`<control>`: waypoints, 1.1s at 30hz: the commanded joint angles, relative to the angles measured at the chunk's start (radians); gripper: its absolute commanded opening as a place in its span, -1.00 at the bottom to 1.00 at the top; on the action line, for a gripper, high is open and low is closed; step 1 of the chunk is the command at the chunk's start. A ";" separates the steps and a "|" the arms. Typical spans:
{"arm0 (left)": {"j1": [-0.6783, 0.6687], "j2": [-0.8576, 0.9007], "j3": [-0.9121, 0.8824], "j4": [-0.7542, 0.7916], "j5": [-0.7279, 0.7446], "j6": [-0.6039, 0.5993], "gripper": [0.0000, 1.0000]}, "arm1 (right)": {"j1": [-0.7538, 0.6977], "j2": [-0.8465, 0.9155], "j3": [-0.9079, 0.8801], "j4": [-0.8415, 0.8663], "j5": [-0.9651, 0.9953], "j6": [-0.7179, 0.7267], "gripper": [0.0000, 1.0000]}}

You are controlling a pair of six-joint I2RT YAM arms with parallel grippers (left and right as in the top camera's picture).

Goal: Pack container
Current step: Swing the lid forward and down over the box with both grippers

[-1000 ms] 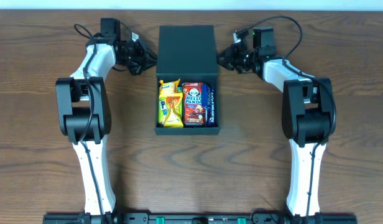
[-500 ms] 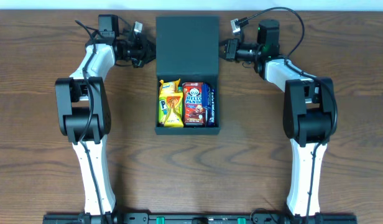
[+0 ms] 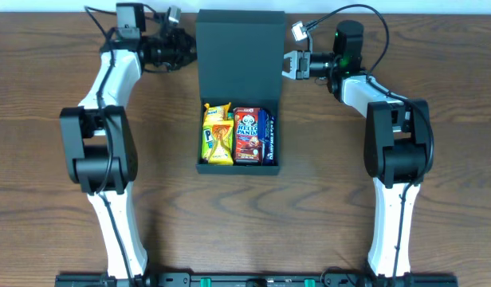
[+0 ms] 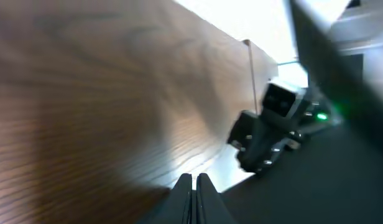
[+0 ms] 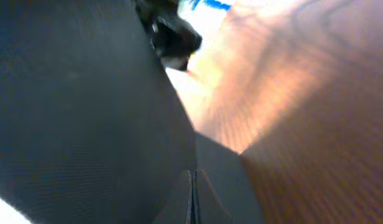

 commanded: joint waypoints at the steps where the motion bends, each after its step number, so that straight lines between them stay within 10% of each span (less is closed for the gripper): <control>1: 0.014 -0.049 0.025 0.001 0.041 0.063 -0.88 | 0.003 0.009 0.017 0.006 -0.104 0.009 -0.97; 16: 0.014 -0.103 0.025 -0.015 0.277 0.174 -0.88 | 0.003 0.009 0.017 0.032 -0.109 0.011 -0.97; 33: 0.011 -0.104 0.025 -0.455 0.296 0.474 -0.88 | 0.003 0.009 0.017 0.031 -0.109 0.056 -0.97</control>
